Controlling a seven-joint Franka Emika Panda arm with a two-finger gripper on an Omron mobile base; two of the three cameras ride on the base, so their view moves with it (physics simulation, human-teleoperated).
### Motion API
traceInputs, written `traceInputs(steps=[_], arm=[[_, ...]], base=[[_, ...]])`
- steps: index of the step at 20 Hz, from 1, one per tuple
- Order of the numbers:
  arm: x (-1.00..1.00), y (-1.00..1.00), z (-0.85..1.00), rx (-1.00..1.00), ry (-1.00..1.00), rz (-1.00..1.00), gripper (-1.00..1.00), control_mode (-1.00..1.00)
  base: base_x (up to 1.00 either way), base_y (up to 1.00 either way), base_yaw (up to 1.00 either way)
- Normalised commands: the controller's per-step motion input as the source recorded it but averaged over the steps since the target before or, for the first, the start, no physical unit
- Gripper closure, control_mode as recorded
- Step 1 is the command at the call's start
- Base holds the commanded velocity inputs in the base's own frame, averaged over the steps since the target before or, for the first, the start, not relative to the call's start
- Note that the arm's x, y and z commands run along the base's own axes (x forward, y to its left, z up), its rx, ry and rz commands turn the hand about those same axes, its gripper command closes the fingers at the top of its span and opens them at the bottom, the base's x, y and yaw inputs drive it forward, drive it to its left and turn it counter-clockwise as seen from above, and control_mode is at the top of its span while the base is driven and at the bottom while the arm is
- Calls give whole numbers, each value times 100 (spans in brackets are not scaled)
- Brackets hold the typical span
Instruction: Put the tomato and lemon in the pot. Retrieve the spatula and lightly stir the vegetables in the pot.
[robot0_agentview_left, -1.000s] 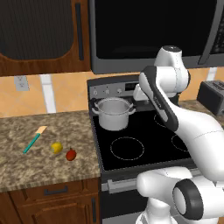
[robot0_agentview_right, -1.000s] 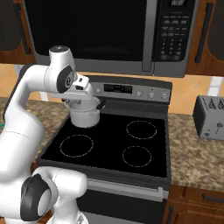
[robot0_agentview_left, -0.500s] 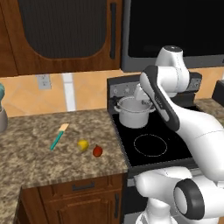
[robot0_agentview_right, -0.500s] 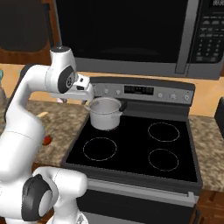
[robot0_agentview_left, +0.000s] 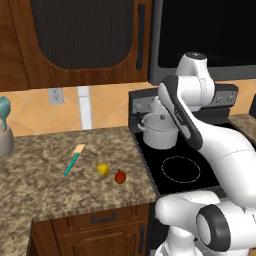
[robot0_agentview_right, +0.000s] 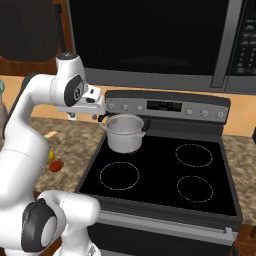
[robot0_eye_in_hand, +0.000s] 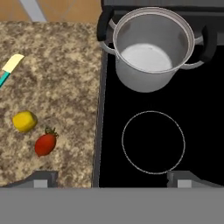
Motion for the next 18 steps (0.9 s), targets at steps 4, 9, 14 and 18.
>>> traceInputs(steps=[4, 9, 14, 18], arm=[[-4, 28, -1, 0, 0, 0, -100, -100], [-32, 79, -32, -1, 2, 0, -100, -100], [-2, 99, -68, -5, 9, 0, -100, -100], [0, 88, -82, -3, 9, -1, -100, -100]], base=[[0, 0, 0], [0, 0, 0], [0, 0, 0], [0, 0, 0]])
